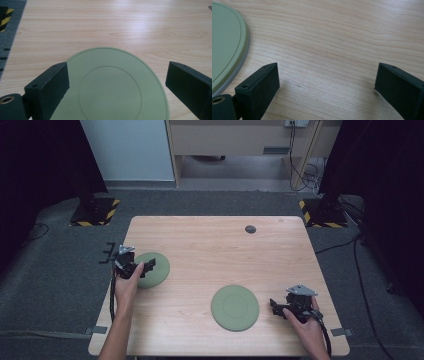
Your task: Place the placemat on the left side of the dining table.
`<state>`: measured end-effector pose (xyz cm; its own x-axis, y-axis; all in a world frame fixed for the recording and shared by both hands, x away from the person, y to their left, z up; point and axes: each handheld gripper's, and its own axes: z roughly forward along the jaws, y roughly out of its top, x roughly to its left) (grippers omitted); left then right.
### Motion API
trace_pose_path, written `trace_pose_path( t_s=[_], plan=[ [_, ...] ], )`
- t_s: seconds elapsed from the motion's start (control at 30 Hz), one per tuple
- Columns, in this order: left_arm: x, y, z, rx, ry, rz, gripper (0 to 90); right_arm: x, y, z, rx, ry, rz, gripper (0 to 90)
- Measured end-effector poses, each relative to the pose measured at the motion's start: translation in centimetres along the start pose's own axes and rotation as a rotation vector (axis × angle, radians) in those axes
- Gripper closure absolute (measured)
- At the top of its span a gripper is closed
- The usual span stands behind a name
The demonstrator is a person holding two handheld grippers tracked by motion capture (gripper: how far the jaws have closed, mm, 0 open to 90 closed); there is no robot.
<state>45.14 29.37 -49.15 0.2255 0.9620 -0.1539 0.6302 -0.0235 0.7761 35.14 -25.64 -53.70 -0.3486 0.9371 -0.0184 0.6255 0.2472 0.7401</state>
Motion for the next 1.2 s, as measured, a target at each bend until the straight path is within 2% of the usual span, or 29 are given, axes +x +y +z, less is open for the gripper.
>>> trace_pose_path(
  t_s=[0.23, 0.5, 0.63, 0.8, 1.2],
  plan=[
    [-2.0, 0.4, 0.3, 0.010, -0.023, 0.043, 4.1, 0.0, 0.0, 0.0, 0.001, 0.001, 0.005, 5.9],
    [-3.4, 0.4, 0.8, 0.027, -0.033, 0.050, 4.1, 0.0, 0.0, 0.0, 0.002, 0.002, 0.005, 5.9],
    [-4.4, 0.4, 1.0, 0.032, -0.052, 0.060, 4.3, 0.0, 0.0, 0.0, 0.001, 0.002, 0.005, 5.9],
    [-5.8, 0.5, 1.0, 0.035, -0.079, 0.098, 4.0, 0.0, 0.0, 0.0, 0.004, 0.004, 0.006, 5.9],
    [-8.0, 0.1, 0.9, 0.065, -0.101, 0.170, 4.0, 0.0, 0.0, 0.0, 0.007, 0.007, -0.002, 6.1]
  ],
)
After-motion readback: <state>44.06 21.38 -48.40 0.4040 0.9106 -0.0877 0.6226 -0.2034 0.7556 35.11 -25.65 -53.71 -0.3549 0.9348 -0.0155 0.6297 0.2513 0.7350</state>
